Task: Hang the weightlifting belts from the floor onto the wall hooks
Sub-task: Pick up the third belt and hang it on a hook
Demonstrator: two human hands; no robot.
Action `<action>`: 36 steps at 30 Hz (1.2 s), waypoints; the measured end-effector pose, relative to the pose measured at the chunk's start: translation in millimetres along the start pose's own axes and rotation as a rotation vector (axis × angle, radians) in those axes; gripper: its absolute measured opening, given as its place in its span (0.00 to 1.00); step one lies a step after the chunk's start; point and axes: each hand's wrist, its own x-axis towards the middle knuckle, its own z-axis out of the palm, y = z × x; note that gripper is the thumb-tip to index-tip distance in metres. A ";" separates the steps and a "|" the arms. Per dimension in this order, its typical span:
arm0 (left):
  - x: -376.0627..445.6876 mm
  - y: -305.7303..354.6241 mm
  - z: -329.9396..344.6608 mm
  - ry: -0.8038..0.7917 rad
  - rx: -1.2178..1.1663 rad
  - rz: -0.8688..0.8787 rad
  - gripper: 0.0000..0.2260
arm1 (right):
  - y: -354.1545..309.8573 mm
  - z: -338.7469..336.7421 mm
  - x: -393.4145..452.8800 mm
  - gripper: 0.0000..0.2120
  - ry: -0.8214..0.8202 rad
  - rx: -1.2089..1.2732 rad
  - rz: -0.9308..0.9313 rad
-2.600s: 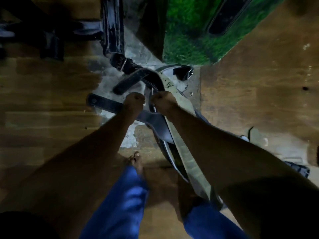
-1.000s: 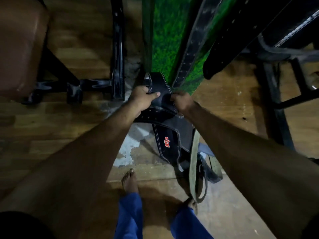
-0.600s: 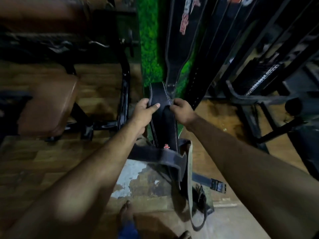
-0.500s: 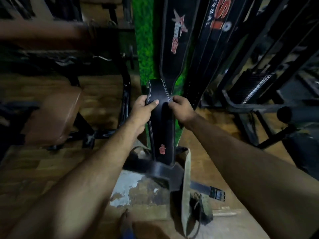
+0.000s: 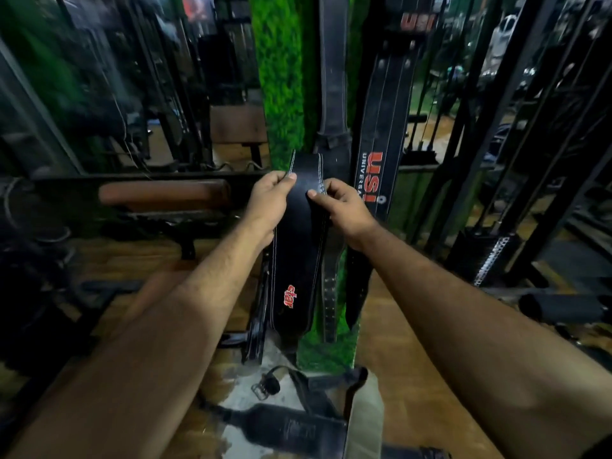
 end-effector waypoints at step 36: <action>79.5 165.0 -10.2 -0.209 -0.189 0.160 0.06 | -166.2 5.6 56.0 0.05 -0.014 -0.248 -0.046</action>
